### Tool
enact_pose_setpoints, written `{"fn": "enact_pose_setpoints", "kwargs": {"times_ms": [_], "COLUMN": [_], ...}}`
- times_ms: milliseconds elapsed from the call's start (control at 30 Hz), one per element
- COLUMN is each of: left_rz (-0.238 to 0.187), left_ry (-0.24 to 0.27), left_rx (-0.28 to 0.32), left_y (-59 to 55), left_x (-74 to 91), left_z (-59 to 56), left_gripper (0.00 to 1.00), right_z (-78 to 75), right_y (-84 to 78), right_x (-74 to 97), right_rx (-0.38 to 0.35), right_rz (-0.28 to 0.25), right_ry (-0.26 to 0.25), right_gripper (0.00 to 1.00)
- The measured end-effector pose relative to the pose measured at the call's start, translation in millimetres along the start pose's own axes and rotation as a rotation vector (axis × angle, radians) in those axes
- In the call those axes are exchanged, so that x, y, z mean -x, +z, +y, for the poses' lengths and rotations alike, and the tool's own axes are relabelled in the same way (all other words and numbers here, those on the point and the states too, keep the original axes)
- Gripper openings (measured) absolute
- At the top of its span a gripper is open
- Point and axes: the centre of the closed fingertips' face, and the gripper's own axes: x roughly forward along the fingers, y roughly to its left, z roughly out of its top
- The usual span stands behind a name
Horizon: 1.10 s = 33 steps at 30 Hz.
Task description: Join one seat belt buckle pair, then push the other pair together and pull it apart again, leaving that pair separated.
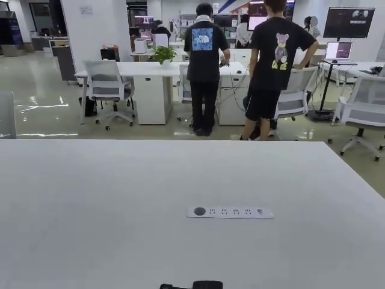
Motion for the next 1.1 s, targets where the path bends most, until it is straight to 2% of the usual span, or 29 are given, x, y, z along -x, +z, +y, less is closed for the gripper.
{"fn": "enact_pose_setpoints", "kwargs": {"times_ms": [100, 200, 300, 367, 433, 1100], "left_rz": [0.007, 0.003, 0.018, 0.017, 0.01, -0.008], "left_ry": [0.0, 0.006, 0.009, 0.011, 0.017, 0.045], "left_rx": [0.003, 0.011, 0.007, 0.01, 0.014, 0.014], "left_y": [-5.1, -8.7, -15.8, -15.8, -16.8, -12.7], "left_x": [5.1, 10.7, 15.7, 18.2, 23.0, 27.1], "left_z": [-8.6, -5.9, -8.0, -13.4, -10.5, -3.3], "left_gripper": [0.97, 0.96, 0.96, 0.96, 0.96, 0.97], "right_z": [-0.6, -1.9, -2.8, -2.5, -2.6, 3.4], "right_y": [-2.3, -4.1, -3.8, -3.4, -3.1, -7.7], "right_x": [5.2, 7.1, 9.2, 10.3, 10.6, 10.1], "right_rx": [-0.004, 0.001, -0.006, -0.004, -0.005, -0.007], "right_rz": [0.003, 0.006, 0.004, 0.002, 0.0, 0.008], "right_ry": [-0.006, -0.007, -0.011, -0.012, -0.013, -0.01], "right_gripper": [0.96, 0.96, 0.95, 0.95, 0.95, 0.95]}}
